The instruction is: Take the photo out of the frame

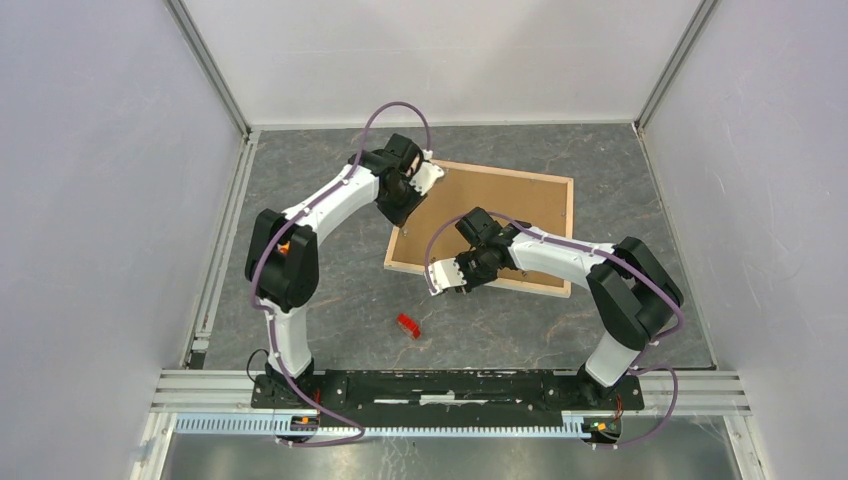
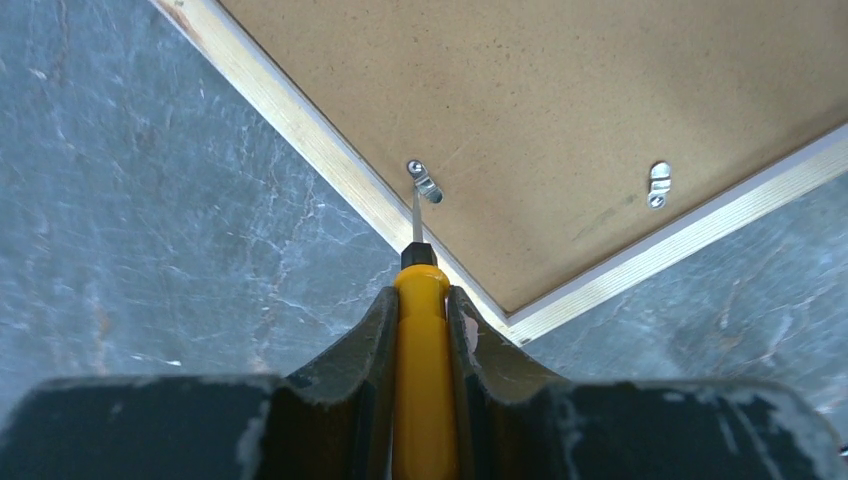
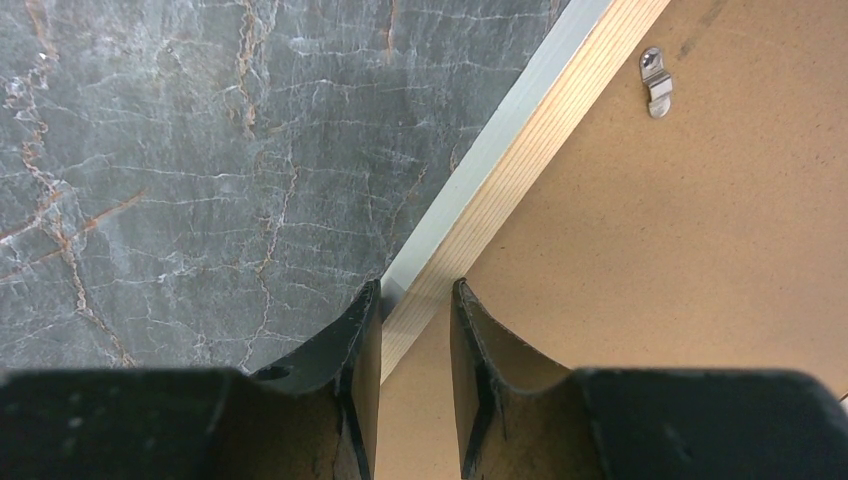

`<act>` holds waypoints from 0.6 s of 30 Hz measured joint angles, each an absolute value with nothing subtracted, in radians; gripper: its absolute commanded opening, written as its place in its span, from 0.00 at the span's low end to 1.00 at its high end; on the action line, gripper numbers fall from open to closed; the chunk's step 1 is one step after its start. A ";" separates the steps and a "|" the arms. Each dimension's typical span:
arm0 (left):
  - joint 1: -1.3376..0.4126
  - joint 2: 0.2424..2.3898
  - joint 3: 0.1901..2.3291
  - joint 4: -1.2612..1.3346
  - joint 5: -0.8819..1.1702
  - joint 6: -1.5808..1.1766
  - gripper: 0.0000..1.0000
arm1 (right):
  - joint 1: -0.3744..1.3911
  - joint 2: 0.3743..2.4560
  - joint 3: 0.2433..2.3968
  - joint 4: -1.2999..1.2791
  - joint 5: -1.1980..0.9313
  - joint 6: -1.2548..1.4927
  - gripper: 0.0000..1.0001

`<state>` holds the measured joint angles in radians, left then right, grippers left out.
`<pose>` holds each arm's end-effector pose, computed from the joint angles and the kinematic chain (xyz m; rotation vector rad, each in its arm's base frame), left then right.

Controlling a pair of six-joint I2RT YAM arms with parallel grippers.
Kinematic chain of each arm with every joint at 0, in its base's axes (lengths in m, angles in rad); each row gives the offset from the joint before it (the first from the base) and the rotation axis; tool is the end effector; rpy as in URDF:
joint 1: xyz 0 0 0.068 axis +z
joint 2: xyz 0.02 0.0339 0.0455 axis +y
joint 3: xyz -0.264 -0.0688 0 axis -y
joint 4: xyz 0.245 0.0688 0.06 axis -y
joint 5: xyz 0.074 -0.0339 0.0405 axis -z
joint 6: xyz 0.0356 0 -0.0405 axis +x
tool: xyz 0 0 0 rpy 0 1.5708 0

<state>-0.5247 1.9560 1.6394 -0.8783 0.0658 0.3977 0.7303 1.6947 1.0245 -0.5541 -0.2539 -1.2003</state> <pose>0.3545 -0.2079 0.2370 1.2473 2.4711 -0.1243 0.2315 0.2193 0.1683 -2.2862 1.5082 0.2283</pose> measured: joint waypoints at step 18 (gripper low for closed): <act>-0.478 1.921 1.554 -0.762 0.291 -0.016 0.02 | 0.730 1.689 1.016 -0.543 -0.253 -1.191 0.30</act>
<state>-0.4778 1.9213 1.5539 -0.7616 0.2913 -0.0162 0.7303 1.6890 1.0161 -0.5434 -0.2535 -1.1912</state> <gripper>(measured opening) 0.268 0.319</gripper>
